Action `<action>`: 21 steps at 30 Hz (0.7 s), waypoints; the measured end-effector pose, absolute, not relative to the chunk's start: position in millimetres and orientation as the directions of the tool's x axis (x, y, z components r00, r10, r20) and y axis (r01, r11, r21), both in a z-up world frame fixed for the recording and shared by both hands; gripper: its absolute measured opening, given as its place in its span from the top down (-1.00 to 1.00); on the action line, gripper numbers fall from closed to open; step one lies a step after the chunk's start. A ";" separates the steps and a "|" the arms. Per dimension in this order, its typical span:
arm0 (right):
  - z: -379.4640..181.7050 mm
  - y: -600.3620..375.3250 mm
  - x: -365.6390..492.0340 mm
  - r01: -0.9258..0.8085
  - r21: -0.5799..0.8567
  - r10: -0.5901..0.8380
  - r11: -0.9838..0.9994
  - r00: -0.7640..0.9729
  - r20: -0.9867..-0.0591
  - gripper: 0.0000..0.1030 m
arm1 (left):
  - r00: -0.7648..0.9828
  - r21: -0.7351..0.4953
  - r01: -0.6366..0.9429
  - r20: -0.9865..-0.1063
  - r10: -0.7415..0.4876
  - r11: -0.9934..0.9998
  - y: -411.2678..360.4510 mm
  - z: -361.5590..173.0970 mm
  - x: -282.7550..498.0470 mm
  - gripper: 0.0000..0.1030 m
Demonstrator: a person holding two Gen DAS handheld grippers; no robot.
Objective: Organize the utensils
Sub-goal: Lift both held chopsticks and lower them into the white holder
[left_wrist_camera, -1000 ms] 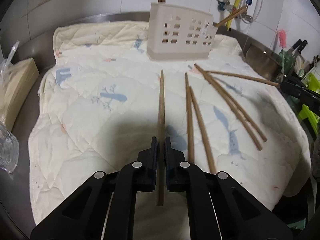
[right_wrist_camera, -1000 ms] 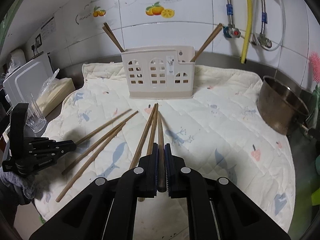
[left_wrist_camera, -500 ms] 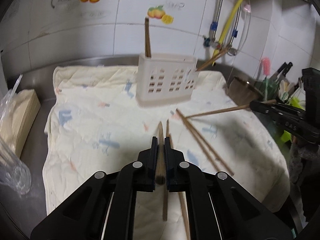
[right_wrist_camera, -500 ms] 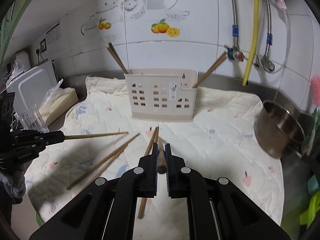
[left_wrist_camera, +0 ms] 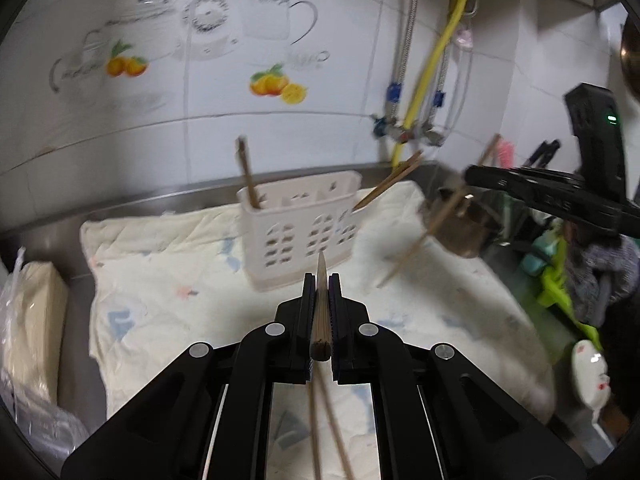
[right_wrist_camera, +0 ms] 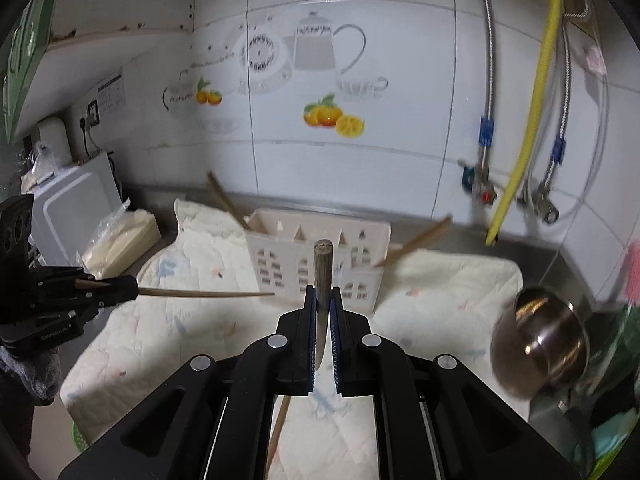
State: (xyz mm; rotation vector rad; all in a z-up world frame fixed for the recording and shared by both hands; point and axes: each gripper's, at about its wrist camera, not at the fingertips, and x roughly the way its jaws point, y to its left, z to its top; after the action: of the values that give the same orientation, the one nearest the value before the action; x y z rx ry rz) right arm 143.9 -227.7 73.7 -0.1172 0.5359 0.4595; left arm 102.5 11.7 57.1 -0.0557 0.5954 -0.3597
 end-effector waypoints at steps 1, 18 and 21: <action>82.0 -228.7 148.1 -0.454 0.011 0.395 0.891 0.762 -0.514 0.87 | 0.770 -0.150 0.318 -0.535 -0.348 0.936 11.8 62.9 103.5 0.90; 136.6 -231.9 218.1 -0.352 0.016 0.331 0.936 0.863 -0.382 0.87 | 0.762 0.033 0.280 -0.615 -0.201 0.959 7.2 126.2 167.9 0.90; 128.1 -227.9 231.0 -0.345 0.019 0.324 0.938 0.860 -0.394 0.87 | 0.727 0.028 0.286 -0.658 -0.198 0.958 6.8 120.7 183.0 0.90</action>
State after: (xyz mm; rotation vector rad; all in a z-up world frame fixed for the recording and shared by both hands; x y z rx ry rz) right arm 231.0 -227.9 128.1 -0.0531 0.4040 0.3517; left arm 183.0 6.8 120.7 0.1306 0.7094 -0.2672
